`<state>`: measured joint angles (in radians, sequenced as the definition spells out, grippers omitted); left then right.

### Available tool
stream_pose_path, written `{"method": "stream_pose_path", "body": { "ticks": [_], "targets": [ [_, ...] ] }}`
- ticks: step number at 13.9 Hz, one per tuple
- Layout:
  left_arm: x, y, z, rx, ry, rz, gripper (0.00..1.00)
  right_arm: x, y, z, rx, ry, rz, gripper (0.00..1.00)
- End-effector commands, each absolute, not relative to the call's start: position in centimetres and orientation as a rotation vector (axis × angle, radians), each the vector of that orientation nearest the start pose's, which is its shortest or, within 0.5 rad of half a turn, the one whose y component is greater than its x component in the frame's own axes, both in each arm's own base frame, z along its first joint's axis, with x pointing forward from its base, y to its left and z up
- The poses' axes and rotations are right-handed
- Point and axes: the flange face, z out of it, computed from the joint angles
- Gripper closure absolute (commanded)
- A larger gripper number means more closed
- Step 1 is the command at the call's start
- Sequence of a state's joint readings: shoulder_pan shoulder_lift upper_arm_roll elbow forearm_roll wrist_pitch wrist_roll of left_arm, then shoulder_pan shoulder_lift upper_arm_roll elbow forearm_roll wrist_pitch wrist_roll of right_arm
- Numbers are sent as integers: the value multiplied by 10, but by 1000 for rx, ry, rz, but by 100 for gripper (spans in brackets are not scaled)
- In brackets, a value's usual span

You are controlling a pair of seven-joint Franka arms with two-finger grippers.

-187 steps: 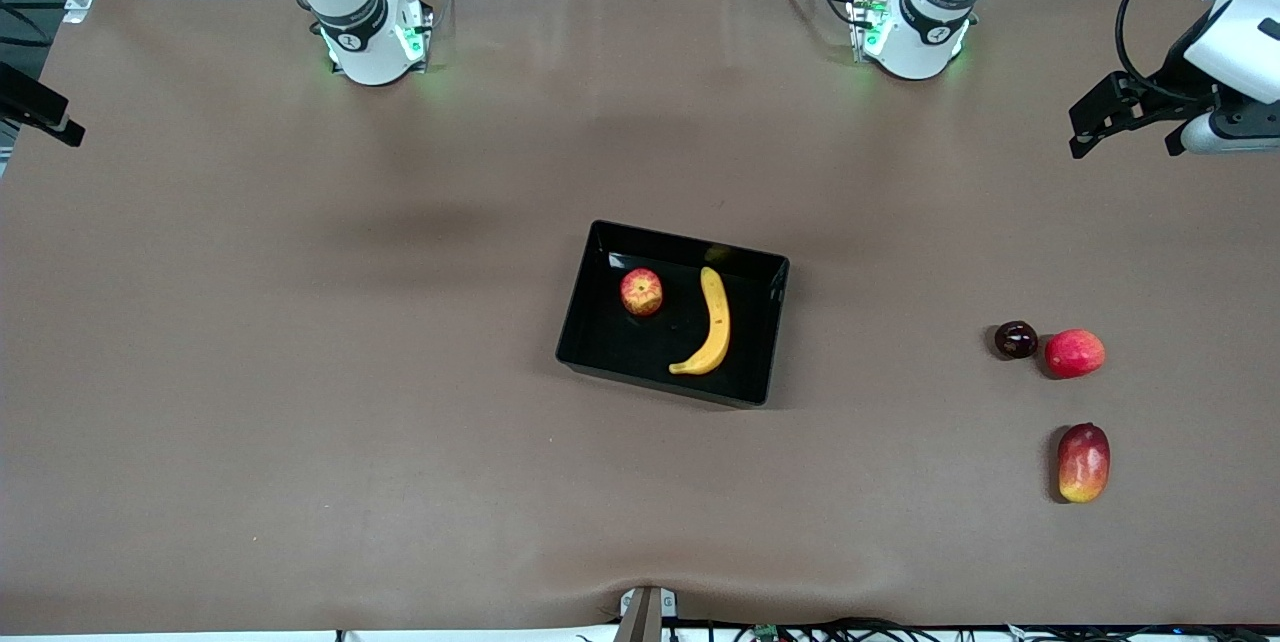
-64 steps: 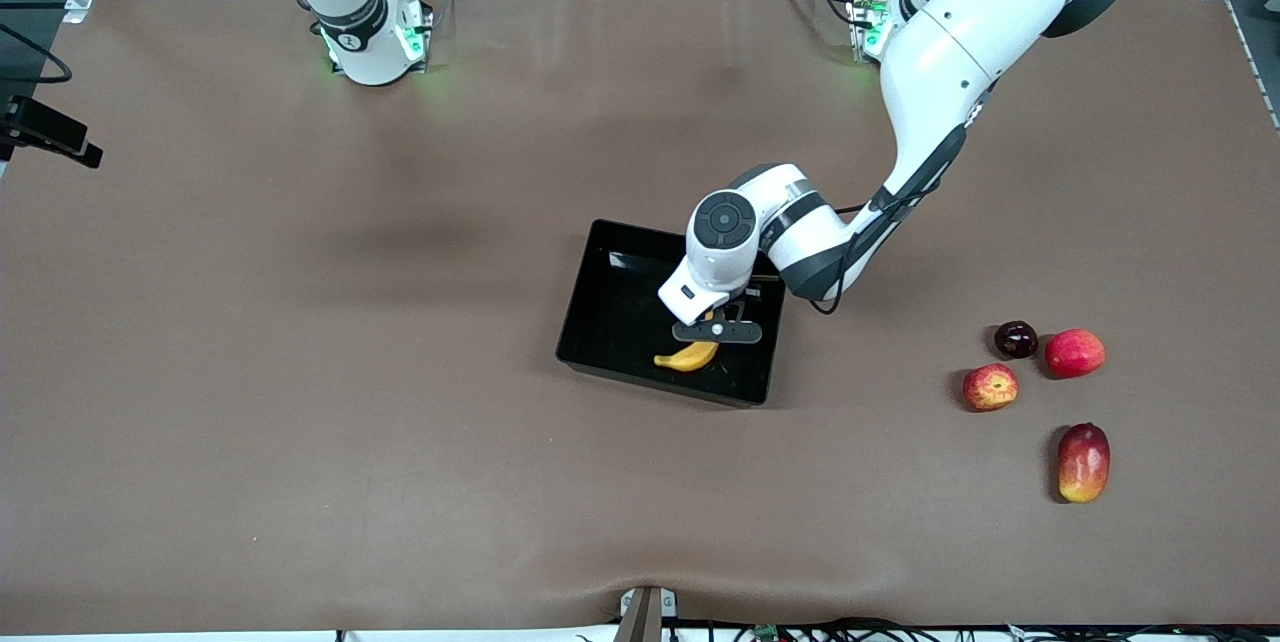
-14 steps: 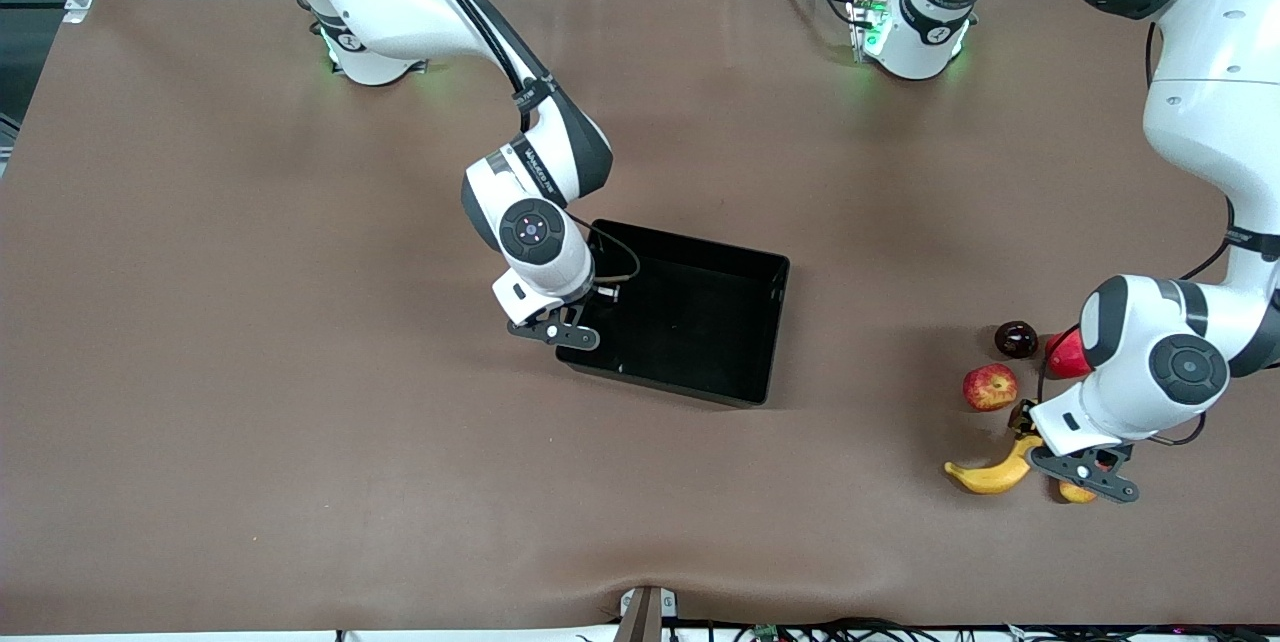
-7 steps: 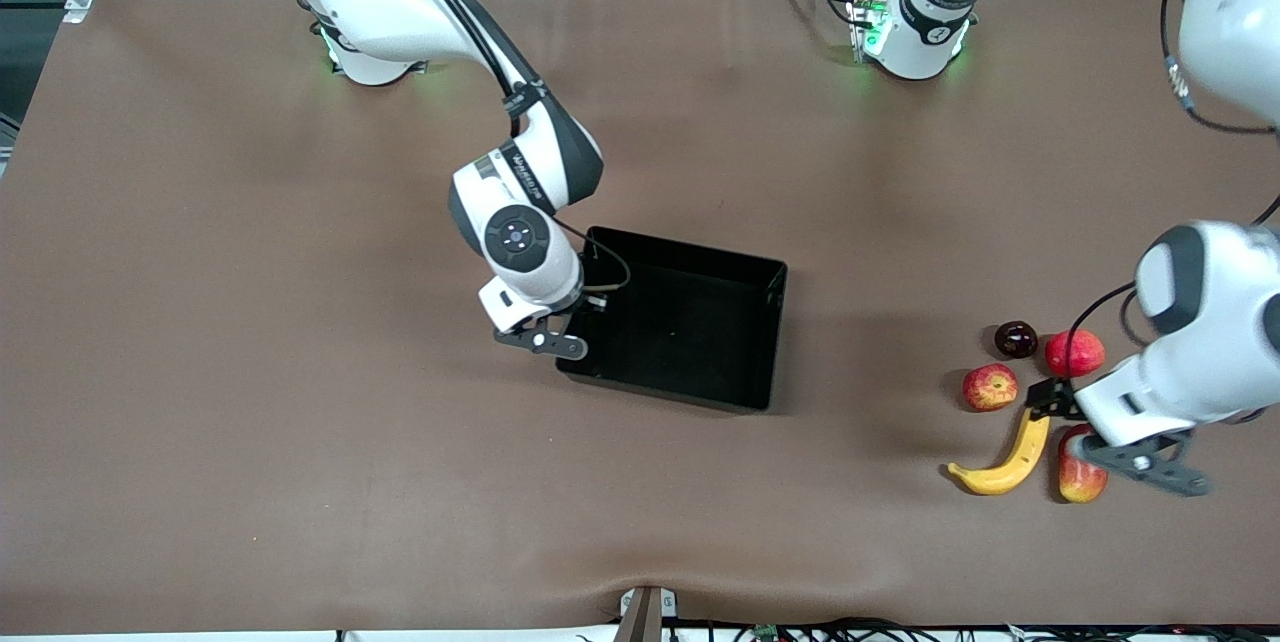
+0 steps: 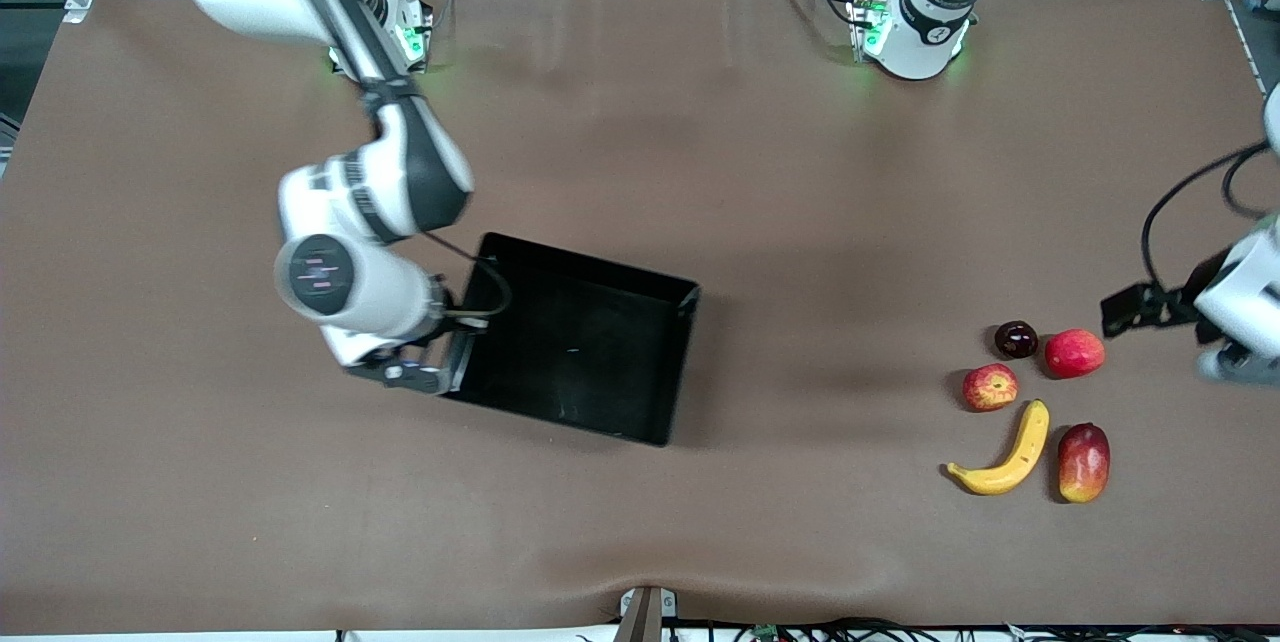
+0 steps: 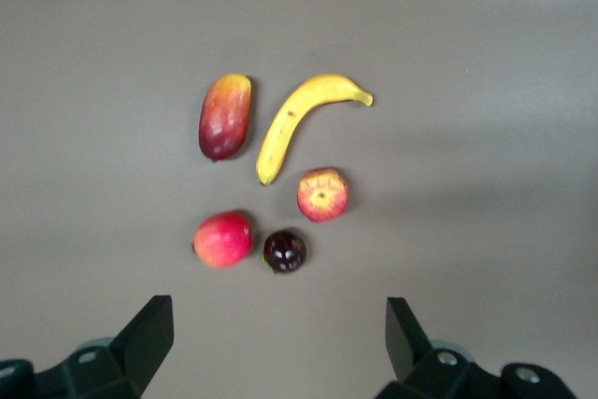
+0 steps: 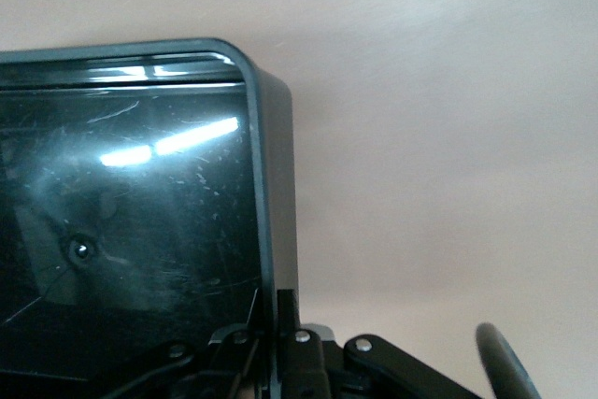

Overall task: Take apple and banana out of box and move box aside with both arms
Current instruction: 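Drag the black box sideways away from the fruit with the right gripper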

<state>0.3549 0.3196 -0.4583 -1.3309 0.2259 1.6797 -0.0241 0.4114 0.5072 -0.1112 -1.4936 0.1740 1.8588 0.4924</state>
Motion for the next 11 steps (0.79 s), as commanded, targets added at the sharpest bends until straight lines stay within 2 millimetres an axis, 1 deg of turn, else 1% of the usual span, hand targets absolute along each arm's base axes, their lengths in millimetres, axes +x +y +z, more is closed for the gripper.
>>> {"method": "stream_pose_path", "body": {
  "ticks": [1,2,3,4,5,6,7,8,9,10,11],
  "targets": [
    [616,-4,620,-3033,54,-116,0,633,162,386,-3056,367,267,100],
    [602,-12,635,-3025,55,-95,0,636,125,385,-3060,319,268,100],
    [593,-17,646,-3024,52,-95,0,636,91,382,-3053,266,280,100],
    [586,-21,652,-3017,58,-79,0,635,52,378,-3043,236,292,100],
    [584,-21,652,-3016,69,-69,0,632,22,378,-3036,241,300,100],
    [583,-18,655,-3015,54,-70,0,625,-7,374,-3039,254,317,100],
    [575,-19,661,-3004,47,-55,0,616,-41,368,-3037,242,331,100],
    [569,-22,662,-3003,45,-20,0,607,-69,363,-3031,180,342,100],
    [564,-29,661,-3021,51,2,0,600,-96,360,-3019,186,348,100],
    [558,-30,661,-3039,27,7,0,594,-113,356,-3020,196,364,100],
    [552,-27,663,-3050,9,5,0,586,-134,348,-3035,195,383,100]
  ]
}}
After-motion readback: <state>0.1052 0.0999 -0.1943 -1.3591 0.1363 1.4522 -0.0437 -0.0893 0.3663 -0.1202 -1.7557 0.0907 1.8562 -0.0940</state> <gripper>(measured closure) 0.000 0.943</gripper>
